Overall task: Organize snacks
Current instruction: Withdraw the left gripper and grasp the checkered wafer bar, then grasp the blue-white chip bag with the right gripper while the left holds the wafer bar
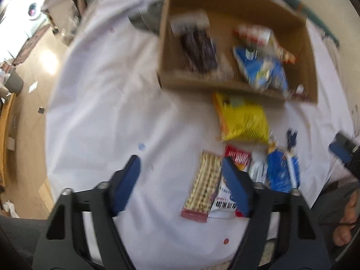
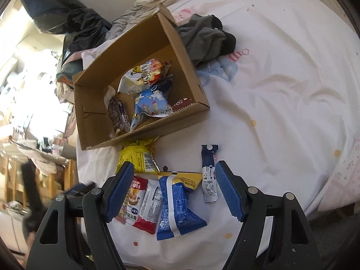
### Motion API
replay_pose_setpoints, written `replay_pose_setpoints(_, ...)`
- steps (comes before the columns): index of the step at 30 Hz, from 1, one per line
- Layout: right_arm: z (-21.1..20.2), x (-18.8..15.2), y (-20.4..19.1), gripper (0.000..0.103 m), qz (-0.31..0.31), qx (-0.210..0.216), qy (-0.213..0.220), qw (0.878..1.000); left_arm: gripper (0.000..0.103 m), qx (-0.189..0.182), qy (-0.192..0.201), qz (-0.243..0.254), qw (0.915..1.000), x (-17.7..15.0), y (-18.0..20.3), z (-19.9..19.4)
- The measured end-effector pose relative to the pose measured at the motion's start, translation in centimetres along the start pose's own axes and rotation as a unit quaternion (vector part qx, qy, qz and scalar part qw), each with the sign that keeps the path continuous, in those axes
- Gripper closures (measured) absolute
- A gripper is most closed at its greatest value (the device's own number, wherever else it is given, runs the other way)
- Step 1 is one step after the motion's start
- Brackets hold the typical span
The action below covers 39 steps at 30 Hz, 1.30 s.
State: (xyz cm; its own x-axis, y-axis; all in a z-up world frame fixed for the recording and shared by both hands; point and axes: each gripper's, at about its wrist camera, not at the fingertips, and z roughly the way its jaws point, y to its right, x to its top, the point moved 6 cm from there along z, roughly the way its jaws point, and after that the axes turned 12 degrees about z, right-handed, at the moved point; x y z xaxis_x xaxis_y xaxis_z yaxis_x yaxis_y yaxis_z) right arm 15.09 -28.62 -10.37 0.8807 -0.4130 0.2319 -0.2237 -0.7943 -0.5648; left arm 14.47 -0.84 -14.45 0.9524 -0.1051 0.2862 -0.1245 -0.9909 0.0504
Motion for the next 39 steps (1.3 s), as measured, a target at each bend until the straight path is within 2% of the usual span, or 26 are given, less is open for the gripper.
replay_pose_setpoints(2, 0.1, 0.2, 0.2, 0.026, 0.007, -0.001, 0.000, 1.000, 0.041, -0.008, -0.032, 0.015, 0.9994, -0.5, 1.1, 1.9)
replay_pose_setpoints(8, 0.4, 0.5, 0.5, 0.026, 0.013, -0.006, -0.004, 1.000, 0.043, -0.005, -0.079, 0.064, 0.9948, -1.2, 3.3, 4.7)
replay_pose_setpoints(11, 0.7, 0.5, 0.8, 0.026, 0.016, -0.009, -0.007, 1.000, 0.049, -0.002, -0.094, 0.070, 0.9931, -1.5, 3.6, 5.6)
replay_pose_setpoints(12, 0.8, 0.5, 0.8, 0.026, 0.018, -0.010, -0.009, 1.000, 0.053, 0.002, -0.097, 0.074, 0.9925, -1.6, 3.7, 5.9)
replay_pose_setpoints(14, 1.0, 0.6, 0.8, 0.026, 0.020, -0.010, -0.011, 1.000, 0.078, 0.011, -0.096, 0.081, 0.9921, -1.5, 3.7, 6.0)
replay_pose_setpoints(15, 1.0, 0.6, 0.8, 0.026, 0.020, -0.009, -0.011, 1.000, 0.081, 0.012, -0.096, 0.082, 0.9919, -1.5, 3.7, 6.0)
replay_pose_setpoints(18, 1.1, 0.6, 0.5, 0.026, 0.016, -0.009, -0.011, 1.000, 0.081, 0.003, -0.093, 0.072, 0.9931, -1.4, 3.6, 5.5)
replay_pose_setpoints(20, 1.2, 0.5, 0.4, 0.026, 0.012, -0.011, -0.010, 1.000, 0.081, 0.022, -0.091, 0.062, 0.9937, -1.4, 3.0, 5.1)
replay_pose_setpoints(22, 1.2, 0.5, 0.4, 0.026, 0.012, -0.012, -0.011, 1.000, 0.081, 0.020, -0.088, 0.045, 0.9949, -1.3, 2.5, 4.6)
replay_pose_setpoints(31, 1.5, 0.1, 0.7, 0.026, 0.012, -0.020, -0.017, 1.000, 0.081, 0.023, -0.025, -0.007, 0.9994, -1.1, 0.8, 1.0)
replay_pose_setpoints(36, 2.2, -0.4, 1.2, 0.026, 0.039, 0.003, -0.046, 0.998, 0.081, 0.027, 0.010, -0.019, 0.9994, -0.6, 0.3, -1.0)
replay_pose_setpoints(39, 3.5, -1.2, 1.2, 0.027, 0.037, -0.009, -0.079, 0.996, 0.081, 0.018, 0.016, -0.023, 0.9994, -0.4, 0.4, -1.4)
